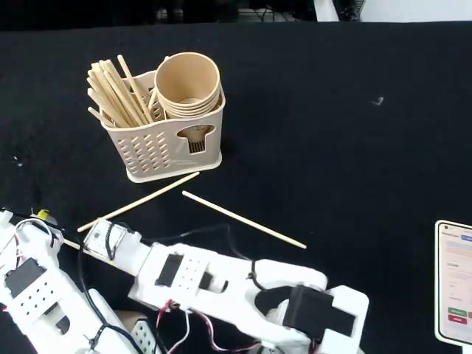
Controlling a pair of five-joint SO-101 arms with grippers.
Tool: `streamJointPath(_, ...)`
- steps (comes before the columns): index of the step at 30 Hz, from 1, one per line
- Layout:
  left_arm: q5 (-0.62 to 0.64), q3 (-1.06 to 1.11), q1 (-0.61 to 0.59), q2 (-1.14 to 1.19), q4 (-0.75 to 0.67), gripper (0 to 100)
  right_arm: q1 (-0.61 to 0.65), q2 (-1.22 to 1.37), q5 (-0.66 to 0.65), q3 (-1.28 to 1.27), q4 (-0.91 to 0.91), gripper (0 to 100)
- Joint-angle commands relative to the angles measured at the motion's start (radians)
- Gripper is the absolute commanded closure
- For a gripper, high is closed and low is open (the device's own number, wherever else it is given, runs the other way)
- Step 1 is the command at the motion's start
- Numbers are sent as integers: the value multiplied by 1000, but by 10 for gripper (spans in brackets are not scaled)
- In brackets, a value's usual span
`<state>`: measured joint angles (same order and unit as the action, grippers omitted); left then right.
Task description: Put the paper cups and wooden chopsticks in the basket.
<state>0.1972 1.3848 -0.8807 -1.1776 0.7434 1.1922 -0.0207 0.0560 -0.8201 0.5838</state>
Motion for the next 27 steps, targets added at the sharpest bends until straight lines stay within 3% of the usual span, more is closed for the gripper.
streamJointPath(1, 8, -33, -8, -5, -15, 773, -14, 8, 5, 45, -8, 984)
streamJointPath(8, 8, -33, -8, -5, -15, 773, -127, -82, 0, 56, 75, 988)
streamJointPath(18, 8, -33, -7, -5, -15, 773, -272, -776, -81, 61, 365, 987)
streamJointPath(22, 8, -33, -2, -5, -15, 773, -272, -1047, -83, 47, 172, 987)
streamJointPath(27, 8, -33, -4, -5, -15, 773, -273, -1129, -83, -64, -344, 987)
